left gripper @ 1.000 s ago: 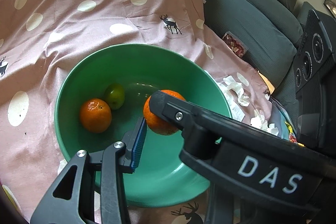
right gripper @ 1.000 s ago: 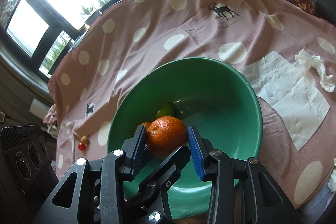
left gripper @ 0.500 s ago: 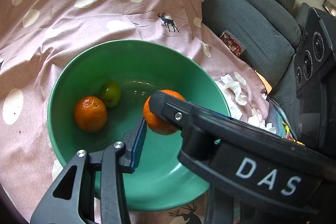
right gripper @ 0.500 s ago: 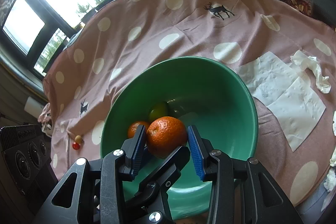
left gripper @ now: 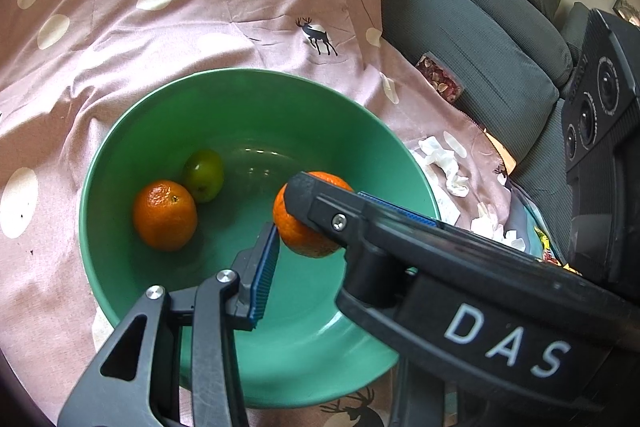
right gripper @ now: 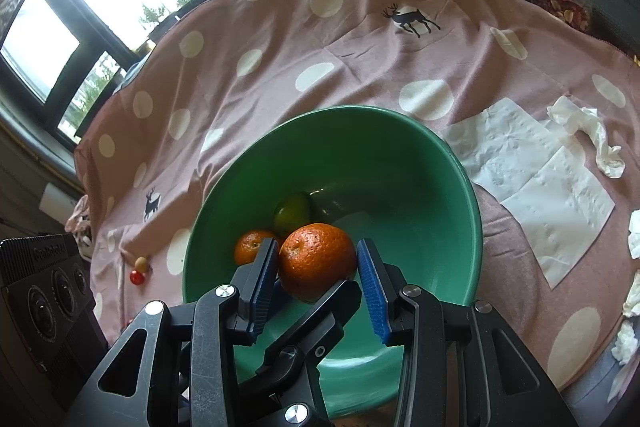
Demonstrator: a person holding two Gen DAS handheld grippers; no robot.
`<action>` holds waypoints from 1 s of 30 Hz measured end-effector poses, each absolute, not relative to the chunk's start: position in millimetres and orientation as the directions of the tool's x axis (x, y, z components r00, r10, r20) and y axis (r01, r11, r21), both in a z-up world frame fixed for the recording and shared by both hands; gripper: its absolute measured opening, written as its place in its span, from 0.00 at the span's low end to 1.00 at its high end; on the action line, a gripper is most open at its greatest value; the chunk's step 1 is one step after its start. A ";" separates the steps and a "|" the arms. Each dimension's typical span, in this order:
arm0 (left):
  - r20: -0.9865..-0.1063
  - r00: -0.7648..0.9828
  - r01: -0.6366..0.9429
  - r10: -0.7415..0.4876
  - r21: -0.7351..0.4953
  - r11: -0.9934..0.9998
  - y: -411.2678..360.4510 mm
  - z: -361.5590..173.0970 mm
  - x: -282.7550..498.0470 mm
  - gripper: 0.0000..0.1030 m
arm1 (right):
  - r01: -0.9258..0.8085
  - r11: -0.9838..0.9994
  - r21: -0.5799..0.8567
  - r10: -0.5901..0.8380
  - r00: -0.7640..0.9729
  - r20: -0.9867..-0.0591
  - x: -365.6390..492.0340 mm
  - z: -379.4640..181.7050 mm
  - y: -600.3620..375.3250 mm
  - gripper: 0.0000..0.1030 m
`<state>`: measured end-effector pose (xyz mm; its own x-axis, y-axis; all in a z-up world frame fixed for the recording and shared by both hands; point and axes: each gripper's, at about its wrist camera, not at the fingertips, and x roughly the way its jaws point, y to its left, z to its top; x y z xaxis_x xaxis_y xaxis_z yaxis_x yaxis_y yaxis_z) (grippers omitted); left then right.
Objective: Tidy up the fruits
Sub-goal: 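Lower the orange into the bowl and open the right gripper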
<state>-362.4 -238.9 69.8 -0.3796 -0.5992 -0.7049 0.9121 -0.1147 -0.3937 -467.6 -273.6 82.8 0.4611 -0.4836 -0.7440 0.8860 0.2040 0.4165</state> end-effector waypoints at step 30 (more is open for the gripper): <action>-0.707 -0.380 0.912 -0.596 -0.393 -0.115 -240.5 68.2 -365.3 0.37 | 0.887 0.201 0.415 -0.482 0.458 -0.746 -466.8 82.9 -274.0 0.42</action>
<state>-365.3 -240.5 68.2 -0.3798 -0.5964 -0.7072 0.9124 -0.1153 -0.3927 -466.8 -274.0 82.9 0.4584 -0.4824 -0.7464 0.8873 0.2012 0.4149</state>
